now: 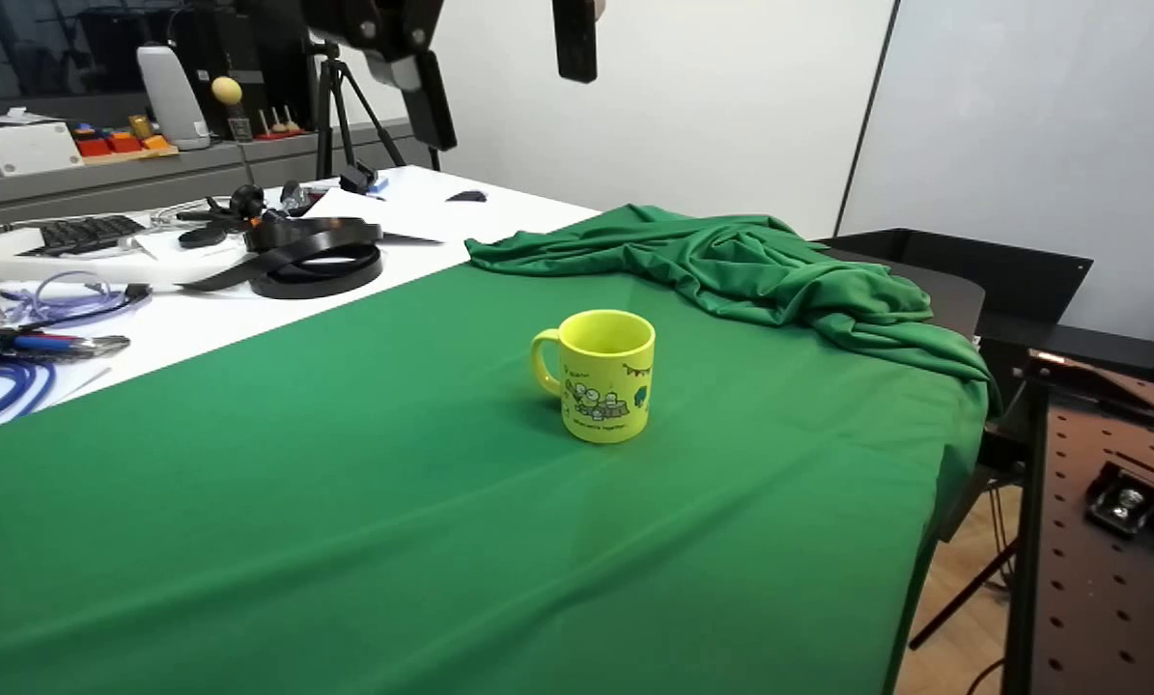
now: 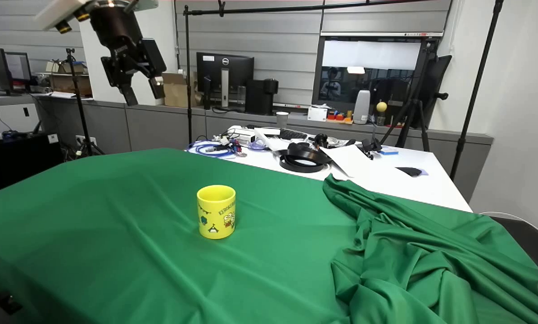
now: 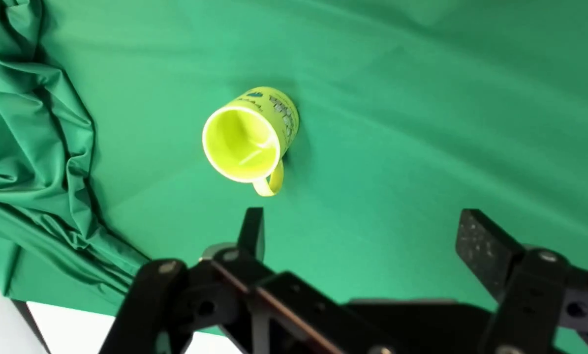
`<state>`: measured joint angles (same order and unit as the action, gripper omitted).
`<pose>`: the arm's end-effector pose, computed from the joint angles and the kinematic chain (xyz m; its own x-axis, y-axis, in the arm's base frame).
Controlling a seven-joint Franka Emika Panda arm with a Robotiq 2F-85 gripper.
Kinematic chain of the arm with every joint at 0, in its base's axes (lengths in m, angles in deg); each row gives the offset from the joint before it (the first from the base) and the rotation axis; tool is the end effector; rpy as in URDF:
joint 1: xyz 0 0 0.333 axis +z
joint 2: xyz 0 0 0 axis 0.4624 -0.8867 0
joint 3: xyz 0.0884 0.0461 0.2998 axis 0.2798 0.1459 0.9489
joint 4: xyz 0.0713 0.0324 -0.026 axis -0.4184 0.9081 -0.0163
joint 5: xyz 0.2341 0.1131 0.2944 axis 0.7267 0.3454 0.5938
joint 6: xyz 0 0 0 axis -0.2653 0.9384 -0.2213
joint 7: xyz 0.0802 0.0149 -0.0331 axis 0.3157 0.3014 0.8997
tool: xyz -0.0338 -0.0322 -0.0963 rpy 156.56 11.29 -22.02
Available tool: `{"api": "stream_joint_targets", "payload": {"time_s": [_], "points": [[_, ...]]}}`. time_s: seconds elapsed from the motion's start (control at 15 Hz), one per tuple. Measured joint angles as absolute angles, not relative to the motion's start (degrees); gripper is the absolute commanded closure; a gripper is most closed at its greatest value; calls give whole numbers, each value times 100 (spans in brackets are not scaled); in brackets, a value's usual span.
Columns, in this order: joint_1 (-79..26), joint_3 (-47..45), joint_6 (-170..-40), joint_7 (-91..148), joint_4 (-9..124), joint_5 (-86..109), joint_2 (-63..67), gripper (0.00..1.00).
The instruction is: Move the cup slightly forward to the left
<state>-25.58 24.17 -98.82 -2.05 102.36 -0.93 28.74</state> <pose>0.4367 0.1793 0.3829 0.9893 -0.0212 0.1443 -0.0552 -0.9702 0.2360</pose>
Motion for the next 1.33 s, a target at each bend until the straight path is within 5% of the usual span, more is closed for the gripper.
{"api": "stream_joint_targets", "payload": {"time_s": [0.6, 0.93, 1.33], "points": [[-2726, 1355, -11360, -892, 9722, -2277, 1549, 0], [-2685, 1014, -12643, -1059, 9599, -1491, 874, 0], [-2462, 888, -12526, -519, 9637, -806, 793, 0]]}}
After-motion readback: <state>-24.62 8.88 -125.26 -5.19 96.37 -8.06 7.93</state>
